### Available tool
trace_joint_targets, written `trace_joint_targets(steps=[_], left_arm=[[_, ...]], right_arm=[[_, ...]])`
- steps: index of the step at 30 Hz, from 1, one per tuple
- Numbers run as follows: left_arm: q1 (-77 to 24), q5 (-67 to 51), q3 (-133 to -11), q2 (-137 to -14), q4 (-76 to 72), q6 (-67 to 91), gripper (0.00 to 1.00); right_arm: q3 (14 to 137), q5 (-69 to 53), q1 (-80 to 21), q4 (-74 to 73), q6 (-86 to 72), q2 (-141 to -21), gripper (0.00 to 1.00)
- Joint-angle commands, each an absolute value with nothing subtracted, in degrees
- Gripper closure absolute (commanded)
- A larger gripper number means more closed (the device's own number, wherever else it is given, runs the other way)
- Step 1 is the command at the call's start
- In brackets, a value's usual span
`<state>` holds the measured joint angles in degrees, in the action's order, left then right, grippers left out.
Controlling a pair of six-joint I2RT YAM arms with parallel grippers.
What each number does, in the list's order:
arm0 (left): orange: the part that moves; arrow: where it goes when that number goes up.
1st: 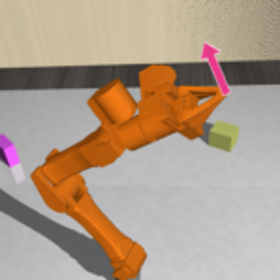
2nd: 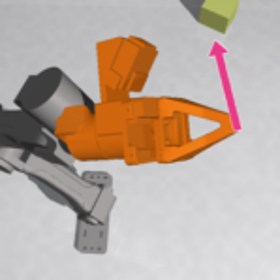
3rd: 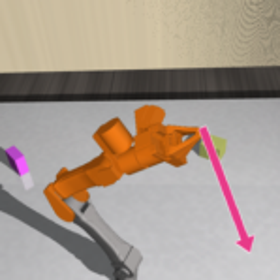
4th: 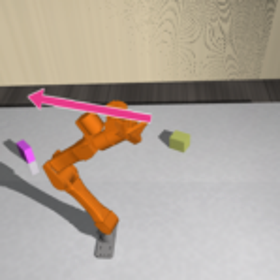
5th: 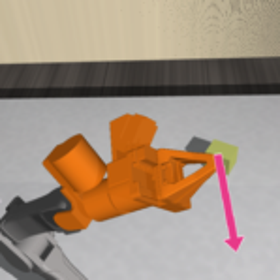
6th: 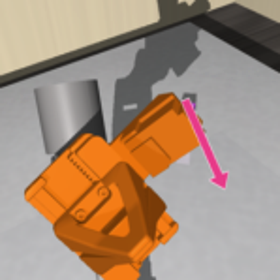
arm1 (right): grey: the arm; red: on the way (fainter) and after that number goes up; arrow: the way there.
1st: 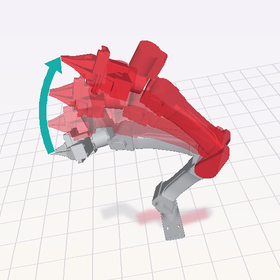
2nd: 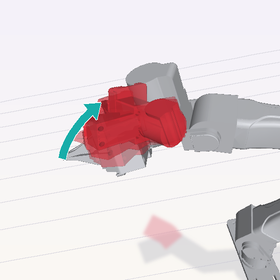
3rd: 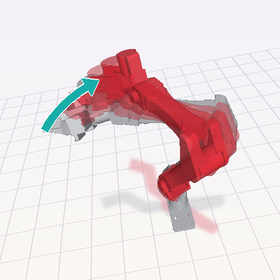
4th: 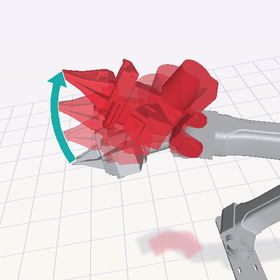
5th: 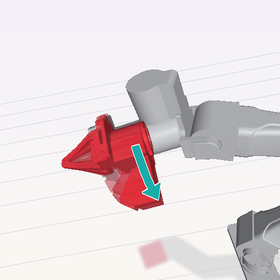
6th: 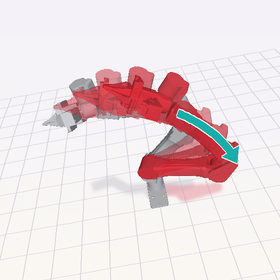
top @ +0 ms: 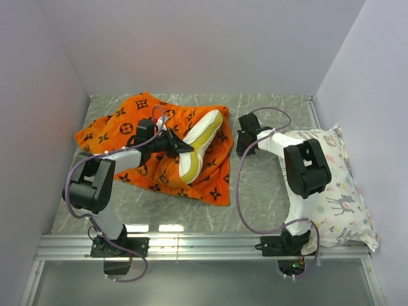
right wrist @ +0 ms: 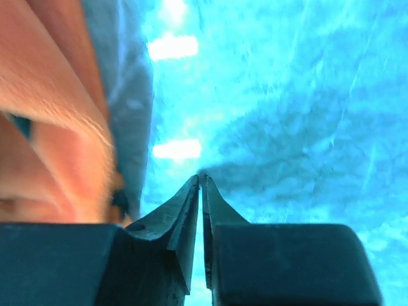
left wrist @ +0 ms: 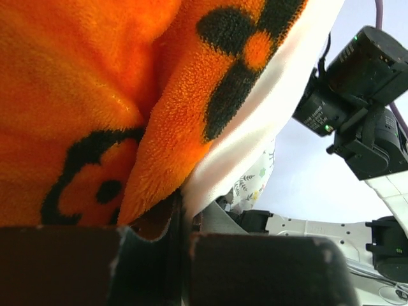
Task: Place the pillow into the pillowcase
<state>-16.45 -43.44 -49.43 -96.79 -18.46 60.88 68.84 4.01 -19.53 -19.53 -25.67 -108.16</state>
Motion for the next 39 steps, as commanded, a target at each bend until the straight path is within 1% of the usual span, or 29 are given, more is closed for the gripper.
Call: trace_joint_targets(steps=[1,2,3,4,7,8,9,10,12,15,18,20,24,26,28,30,34,36,39], left_arm=[[-15.20,-42.89,-50.36,-95.71,-19.94,60.64,0.99],[-15.29,-44.11,-50.27,-95.80,-20.91,61.17,0.99],[-15.29,-44.73,-50.01,-96.06,-21.88,62.65,0.99],[-15.38,-45.43,-49.84,-96.15,-24.32,63.54,0.99],[-15.82,-48.07,-49.66,-96.06,-27.24,66.00,0.99],[-15.91,-48.60,-49.83,-95.98,-28.46,66.53,0.99],[-16.08,-49.56,-49.92,-95.98,-29.00,67.49,0.99],[-16.35,-49.92,-50.10,-95.98,-29.35,67.85,1.00],[-16.52,-50.79,-50.01,-95.98,-31.19,69.25,0.99],[-16.61,-51.41,-50.01,-96.33,-33.04,70.83,0.99],[-16.61,-51.94,-49.92,-96.24,-34.27,71.89,0.99],[-16.79,-52.56,-50.01,-96.24,-35.24,72.16,1.00],[-17.22,-54.23,-50.10,-96.76,-37.17,73.30,0.99],[-17.40,-54.49,-49.75,-97.03,-38.75,74.09,1.00],[-17.32,-54.75,-49.75,-97.56,-39.81,75.06,0.99],[-17.23,-55.28,-50.18,-97.91,-40.60,76.11,1.00],[-16.96,-56.16,-51.06,-98.00,-42.27,77.34,0.99],[-16.96,-56.60,-51.42,-98.17,-42.98,78.13,0.99],[-16.96,-57.13,-51.50,-98.26,-44.11,78.83,1.00]], right_arm=[[69.44,-2.76,-21.01,-20.67,-22.50,-102.07,0.79],[67.26,-5.25,-21.01,-16.04,-22.76,-100.30,0.73],[66.19,-7.36,-21.09,-13.82,-24.16,-98.72,0.65],[64.35,-12.60,-21.27,-9.27,-24.69,-96.18,0.64],[63.20,-15.37,-23.64,-5.81,-26.98,-92.91,0.54],[62.76,-15.03,-24.51,-4.58,-27.42,-92.38,0.52],[62.49,-15.03,-26.52,-3.79,-27.51,-91.85,0.46],[62.14,-14.51,-27.41,-2.91,-27.60,-91.67,0.43],[61.70,-12.58,-29.35,-0.62,-28.12,-93.07,0.41],[63.63,-10.81,-29.62,0.00,-30.14,-98.77,0.40],[64.95,-11.51,-29.71,4.12,-32.51,-103.25,0.39],[64.60,-11.51,-29.79,7.53,-33.22,-104.32,0.35],[64.86,-9.85,-30.06,11.24,-34.62,-106.61,0.34],[65.30,-8.70,-30.06,12.39,-35.24,-107.57,0.35],[65.57,-8.79,-30.06,11.78,-35.94,-108.45,0.42],[64.34,-9.66,-29.97,11.95,-35.16,-107.67,0.47],[58.47,-12.82,-29.27,10.03,-32.44,-102.58,0.47],[56.17,-14.06,-27.87,8.97,-30.85,-98.01,0.47],[52.56,-12.67,-27.33,7.30,-27.71,-93.44,0.47]])
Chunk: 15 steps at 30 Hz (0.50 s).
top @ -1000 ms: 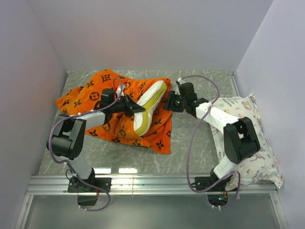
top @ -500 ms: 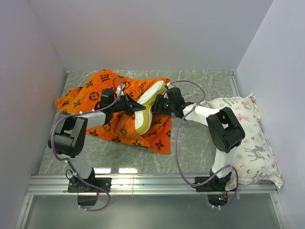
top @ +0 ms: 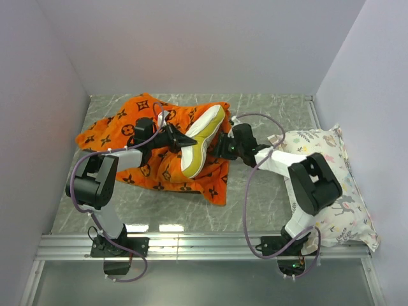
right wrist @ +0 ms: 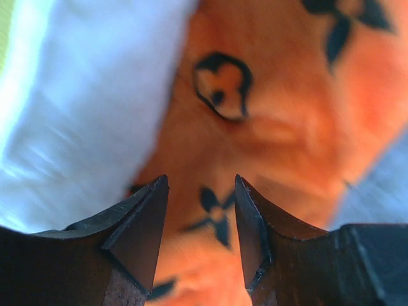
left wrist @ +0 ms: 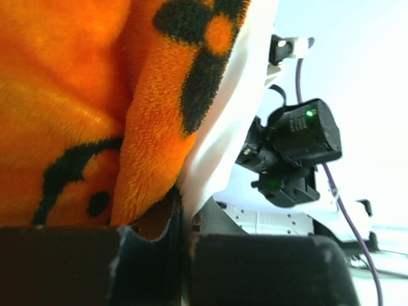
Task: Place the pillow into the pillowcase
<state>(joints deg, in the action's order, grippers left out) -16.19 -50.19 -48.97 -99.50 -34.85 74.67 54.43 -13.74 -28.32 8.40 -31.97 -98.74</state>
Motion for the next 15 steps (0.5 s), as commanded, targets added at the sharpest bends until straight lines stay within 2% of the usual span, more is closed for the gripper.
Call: trace_joint_targets(steps=[1,15], left_arm=[[-16.96,-57.22,-51.50,-98.35,-44.30,78.92,0.99],[-17.93,-58.97,-52.38,-99.05,-48.16,81.91,1.00]], right_arm=[[52.56,-12.22,-27.42,6.69,-26.73,-93.17,0.47],[66.80,-7.83,-29.53,6.50,-35.06,-108.71,0.37]])
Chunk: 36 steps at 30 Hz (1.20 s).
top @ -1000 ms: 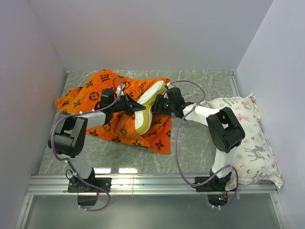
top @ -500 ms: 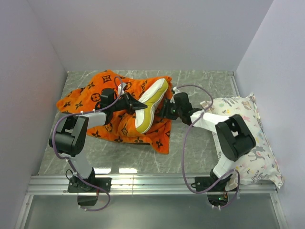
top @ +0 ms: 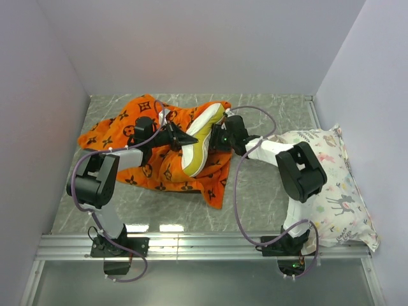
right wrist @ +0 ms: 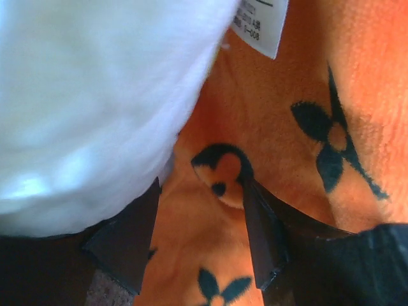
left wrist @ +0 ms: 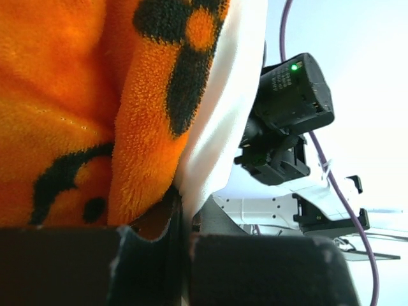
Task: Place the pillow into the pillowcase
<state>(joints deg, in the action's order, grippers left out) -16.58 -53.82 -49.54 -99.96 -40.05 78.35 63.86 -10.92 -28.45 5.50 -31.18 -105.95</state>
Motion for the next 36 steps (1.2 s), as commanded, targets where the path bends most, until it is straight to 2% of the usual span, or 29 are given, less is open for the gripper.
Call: trace_joint_targets(steps=[1,7,10,11,13,14,15,18,20,25,29,36], left_arm=[[-18.02,-59.06,-52.12,-99.05,-48.60,82.35,1.00],[-18.72,-60.20,-50.98,-99.40,-55.19,87.18,1.00],[-18.90,-60.38,-50.54,-99.23,-56.60,89.12,0.99],[-18.90,-60.38,-50.45,-98.97,-56.51,89.12,1.00],[-18.90,-60.47,-50.01,-98.70,-55.73,88.86,0.99],[-18.90,-60.38,-49.75,-98.35,-55.20,87.99,0.99],[-18.81,-60.29,-49.75,-98.26,-54.41,87.28,0.99],[-18.11,-58.98,-49.92,-97.30,-44.60,79.48,1.00],[-17.06,-55.56,-50.01,-95.99,-34.49,71.30,0.99],[-13.98,-50.72,-51.58,-95.18,-23.75,58.66,1.00],[-14.06,-44.67,-56.59,-96.50,-6.83,46.26,1.00],[-16.25,-36.84,-62.49,-100.63,12.71,25.42,1.00]], right_arm=[[66.71,-7.65,-29.62,8.33,-35.94,-109.33,0.36],[68.90,-5.81,-31.37,11.07,-39.64,-114.78,0.34],[72.76,-0.80,-32.43,5.57,-40.25,-118.38,0.39],[74.34,-0.10,-32.61,3.45,-39.56,-119.43,0.55],[76.64,2.45,-33.13,0.54,-39.11,-120.67,0.65],[76.90,2.72,-33.05,0.44,-38.76,-120.76,0.90],[77.17,2.20,-33.13,-0.69,-38.41,-120.76,1.00],[75.16,0.18,-32.26,-1.50,-34.90,-118.49,1.00],[72.52,-5.08,-30.42,-0.09,-32.44,-113.14,1.00],[64.26,-14.57,-25.15,-0.70,-27.00,-100.40,1.00],[59.95,-22.65,-18.91,-1.41,-26.72,-95.90,1.00],[52.83,-33.73,-10.29,4.83,-32.16,-90.54,1.00]])
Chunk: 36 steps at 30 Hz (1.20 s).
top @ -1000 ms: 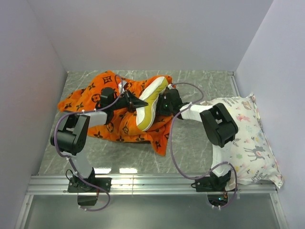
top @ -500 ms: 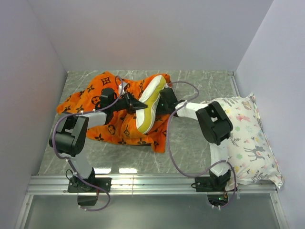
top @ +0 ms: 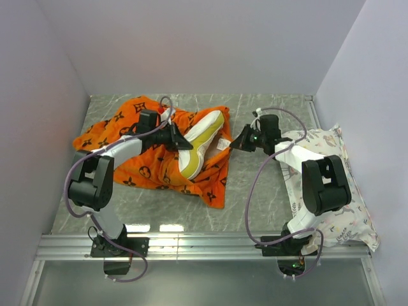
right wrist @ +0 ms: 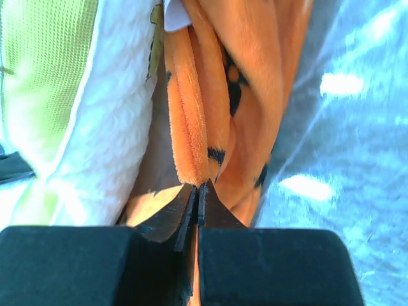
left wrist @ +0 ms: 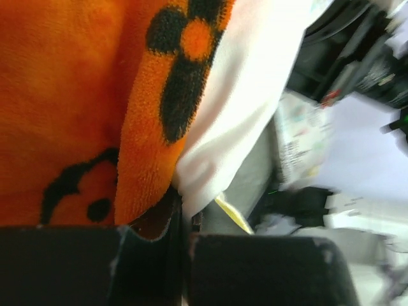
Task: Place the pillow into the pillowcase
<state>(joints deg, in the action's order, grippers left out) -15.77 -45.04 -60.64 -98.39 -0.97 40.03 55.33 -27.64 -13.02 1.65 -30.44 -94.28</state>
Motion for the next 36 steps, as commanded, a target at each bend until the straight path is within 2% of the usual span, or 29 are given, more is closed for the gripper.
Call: trace_joint_targets(steps=[1,6,10,13,14,16,17,21,36], left_arm=[[-17.04,-35.70,-63.36,-101.42,14.66,20.44,0.99],[-18.63,-34.98,-58.89,-102.66,14.94,14.25,0.99],[-19.68,-41.30,-57.57,-99.60,14.67,9.17,0.99],[-21.88,-43.41,-59.76,-95.39,17.40,3.28,0.86],[-22.58,-43.77,-60.37,-94.14,17.66,2.38,0.76],[-23.03,-43.42,-61.96,-90.20,16.62,1.85,0.66],[-23.81,-41.68,-62.31,-89.04,14.61,2.11,0.54],[-27.50,-34.75,-65.90,-86.05,11.35,0.62,0.32],[-37.79,-22.15,-86.38,-104.31,12.30,-10.63,0.26]], right_arm=[[52.30,-34.27,-9.33,6.14,-33.56,-90.09,1.00],[50.45,-34.98,-6.68,8.53,-37.26,-90.26,1.00],[48.43,-38.75,-6.15,11.06,-39.02,-91.49,1.00],[46.85,-41.22,-6.33,13.61,-40.69,-91.93,1.00],[46.85,-42.26,-6.42,13.71,-40.69,-92.19,1.00],[46.67,-43.32,-6.94,14.24,-40.78,-92.28,1.00],[46.76,-44.55,-7.20,14.50,-40.96,-92.46,1.00],[46.41,-46.49,-8.70,16.25,-43.06,-92.90,1.00],[46.41,-47.46,-9.32,13.98,-42.98,-91.85,1.00]])
